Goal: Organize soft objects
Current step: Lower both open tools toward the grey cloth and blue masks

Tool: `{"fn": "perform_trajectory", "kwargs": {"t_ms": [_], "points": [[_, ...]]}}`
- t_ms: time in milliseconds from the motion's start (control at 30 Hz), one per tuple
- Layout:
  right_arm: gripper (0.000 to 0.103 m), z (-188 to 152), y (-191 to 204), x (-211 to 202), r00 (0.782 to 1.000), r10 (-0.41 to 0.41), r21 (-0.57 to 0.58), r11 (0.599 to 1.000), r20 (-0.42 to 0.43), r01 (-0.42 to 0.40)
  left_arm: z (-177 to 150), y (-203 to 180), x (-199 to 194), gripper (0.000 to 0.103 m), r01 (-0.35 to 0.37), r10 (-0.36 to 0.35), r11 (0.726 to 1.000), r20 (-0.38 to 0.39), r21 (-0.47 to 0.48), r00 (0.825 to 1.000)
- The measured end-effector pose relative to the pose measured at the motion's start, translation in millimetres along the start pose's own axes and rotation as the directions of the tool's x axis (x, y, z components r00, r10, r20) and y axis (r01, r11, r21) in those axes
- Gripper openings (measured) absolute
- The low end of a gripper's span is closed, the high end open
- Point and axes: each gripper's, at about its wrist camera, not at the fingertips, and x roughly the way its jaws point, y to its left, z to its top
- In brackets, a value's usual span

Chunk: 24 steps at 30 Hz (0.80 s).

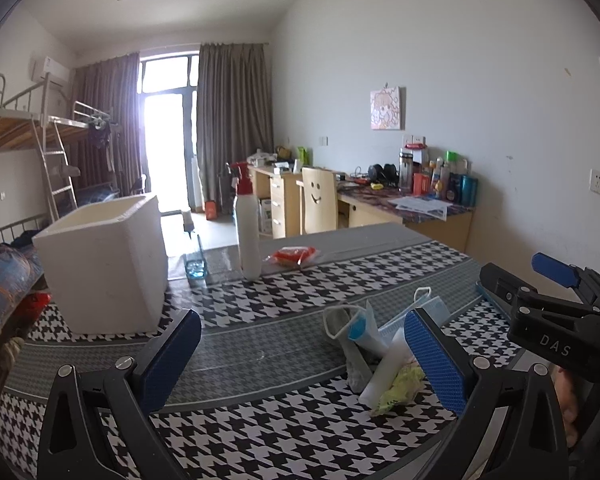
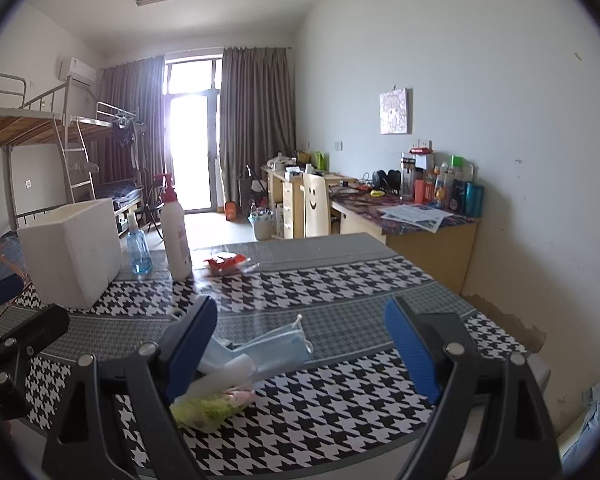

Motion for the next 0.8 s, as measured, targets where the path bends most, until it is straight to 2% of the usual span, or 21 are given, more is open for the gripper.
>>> {"fn": "perform_trajectory", "kwargs": {"t_ms": [333,800], "points": [[0.089,-7,-5,14,0.999,0.001,-0.011,1.000,-0.048,-0.002,-3,-10,31,0.102,0.046,-0.047,0.999,-0.080,-0.004,0.996],[0.089,-17,-18,49,0.991,0.020,-0.021,1.000,-0.130,-0.023,-8,-23,64,0.102,0.061,-0.058,0.998,-0.154,0.014,0.986]]}}
